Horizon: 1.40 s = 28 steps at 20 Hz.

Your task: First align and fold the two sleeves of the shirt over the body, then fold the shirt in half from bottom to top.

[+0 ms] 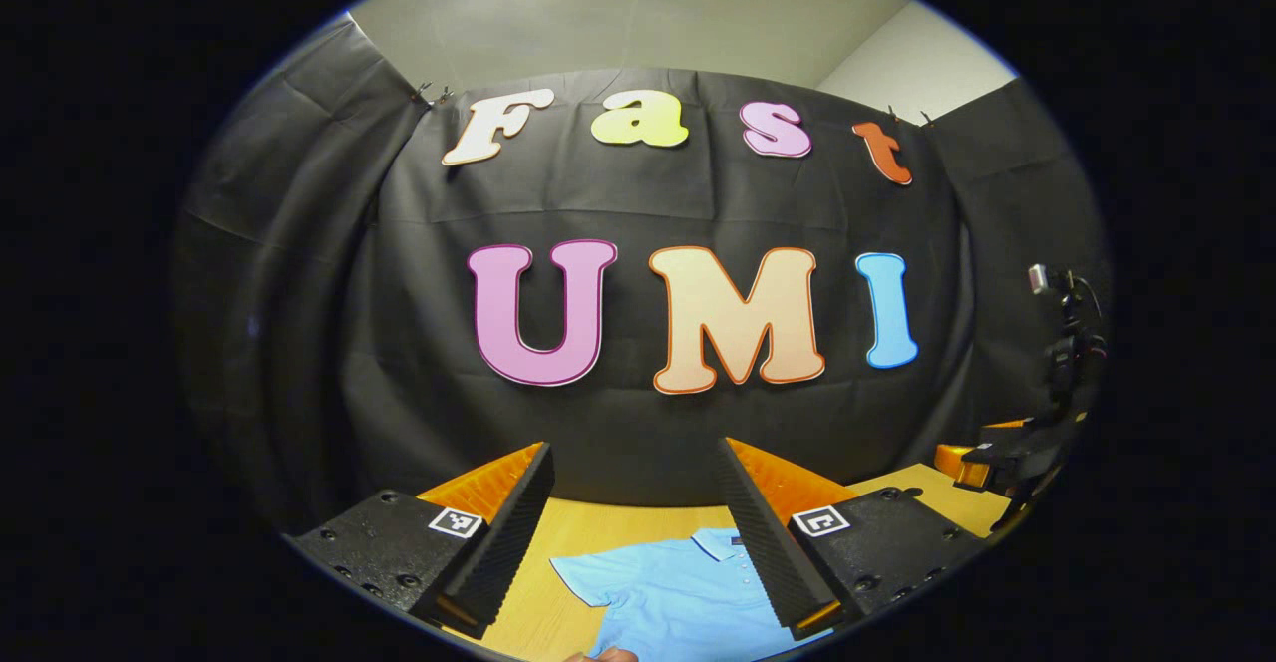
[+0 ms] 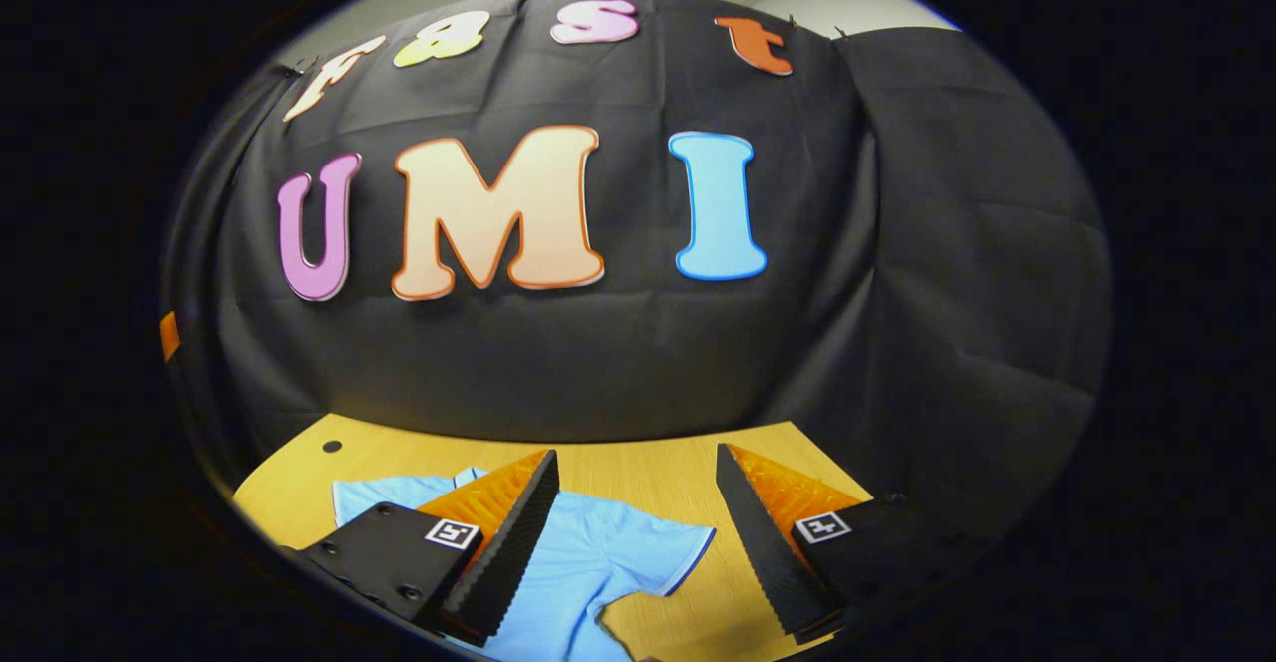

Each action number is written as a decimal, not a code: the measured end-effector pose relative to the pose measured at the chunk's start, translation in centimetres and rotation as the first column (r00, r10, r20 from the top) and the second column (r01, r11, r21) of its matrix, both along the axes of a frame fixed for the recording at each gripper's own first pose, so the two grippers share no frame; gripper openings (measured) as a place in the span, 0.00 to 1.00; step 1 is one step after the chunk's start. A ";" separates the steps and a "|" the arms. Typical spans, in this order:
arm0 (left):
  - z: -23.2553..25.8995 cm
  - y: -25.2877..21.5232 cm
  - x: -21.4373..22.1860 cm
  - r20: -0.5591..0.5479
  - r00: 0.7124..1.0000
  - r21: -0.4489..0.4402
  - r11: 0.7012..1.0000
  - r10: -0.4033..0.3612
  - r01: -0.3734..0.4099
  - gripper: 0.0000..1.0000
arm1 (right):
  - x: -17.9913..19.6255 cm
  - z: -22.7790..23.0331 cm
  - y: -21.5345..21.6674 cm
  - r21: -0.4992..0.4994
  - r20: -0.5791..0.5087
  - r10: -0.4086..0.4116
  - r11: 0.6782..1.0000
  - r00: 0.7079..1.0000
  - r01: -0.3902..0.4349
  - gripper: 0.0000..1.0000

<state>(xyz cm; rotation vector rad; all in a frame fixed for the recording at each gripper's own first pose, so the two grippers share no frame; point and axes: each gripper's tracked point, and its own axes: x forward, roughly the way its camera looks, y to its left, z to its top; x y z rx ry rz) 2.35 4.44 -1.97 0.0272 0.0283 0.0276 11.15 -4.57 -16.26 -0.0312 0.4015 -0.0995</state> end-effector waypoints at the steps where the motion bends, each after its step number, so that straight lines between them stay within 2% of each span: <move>1: -0.2 0.3 0.2 -0.005 1.000 0.001 1.000 0.002 -0.002 0.96 | 0.5 -1.1 -0.4 -0.010 -0.023 -0.008 1.000 1.000 0.007 0.99; 11: -2.1 3.1 1.5 -0.046 0.999 0.018 0.999 0.028 -0.027 0.96 | 3.2 -11.7 -3.6 -0.071 -0.223 -0.092 0.994 0.970 0.078 0.99; 18: -3.6 3.1 2.6 -0.075 0.997 0.010 1.000 0.023 -0.022 0.96 | 3.0 -19.5 -4.9 -0.082 -0.381 -0.124 0.992 0.916 0.100 1.00; 25: -5.0 4.3 3.0 -0.107 0.993 0.026 0.998 0.052 -0.049 0.96 | 2.6 -24.9 -6.6 -0.065 -0.493 -0.177 0.984 0.852 0.167 0.99; 28: -5.3 4.3 3.3 -0.114 0.992 0.031 0.998 0.058 -0.055 0.96 | 2.1 -25.9 -7.1 -0.058 -0.520 -0.192 0.980 0.832 0.189 0.99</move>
